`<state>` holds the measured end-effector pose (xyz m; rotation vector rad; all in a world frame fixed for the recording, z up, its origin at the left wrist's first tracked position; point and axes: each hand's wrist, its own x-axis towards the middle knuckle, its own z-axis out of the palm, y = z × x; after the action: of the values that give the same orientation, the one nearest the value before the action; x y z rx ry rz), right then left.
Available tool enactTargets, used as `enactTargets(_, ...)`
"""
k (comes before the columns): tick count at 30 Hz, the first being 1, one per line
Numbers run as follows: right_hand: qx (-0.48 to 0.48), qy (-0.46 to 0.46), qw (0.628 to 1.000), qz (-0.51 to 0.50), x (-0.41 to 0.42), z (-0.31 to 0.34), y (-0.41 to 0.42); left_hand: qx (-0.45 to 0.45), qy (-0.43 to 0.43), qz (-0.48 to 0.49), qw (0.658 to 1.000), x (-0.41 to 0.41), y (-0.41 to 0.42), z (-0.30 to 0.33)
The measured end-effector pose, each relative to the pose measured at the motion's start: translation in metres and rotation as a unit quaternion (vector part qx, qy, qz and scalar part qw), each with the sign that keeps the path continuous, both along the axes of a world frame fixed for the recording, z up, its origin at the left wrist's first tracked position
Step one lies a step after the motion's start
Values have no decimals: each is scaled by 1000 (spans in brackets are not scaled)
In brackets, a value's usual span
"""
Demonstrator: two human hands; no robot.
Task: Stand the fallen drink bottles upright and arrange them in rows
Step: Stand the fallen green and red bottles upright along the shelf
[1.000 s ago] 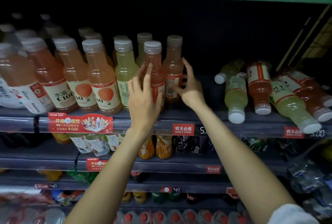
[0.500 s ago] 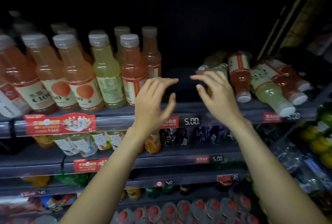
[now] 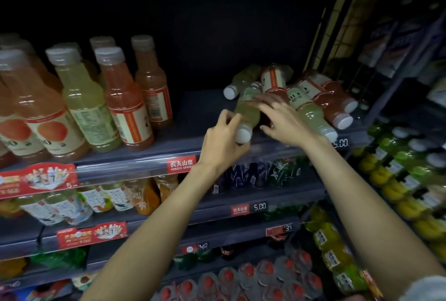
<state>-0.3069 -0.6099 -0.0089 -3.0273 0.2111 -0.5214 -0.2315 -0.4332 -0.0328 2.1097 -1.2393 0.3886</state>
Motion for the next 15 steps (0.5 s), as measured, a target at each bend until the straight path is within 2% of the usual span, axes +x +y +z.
enactTargets(5, 113, -58, 988, 91, 11, 7, 10, -159, 34, -40, 986, 4, 24, 33)
enactTargets(8, 216, -105, 964, 109, 13, 16, 28, -210, 70, -40, 974, 11, 32, 62)
enactTargets(13, 425, -188, 883, 71, 33, 17, 64, -275, 157, -69, 946, 30, 41, 87)
enactTargets(15, 482, -196, 852, 61, 46, 12, 77, -239, 131, -53, 961, 37, 48, 79)
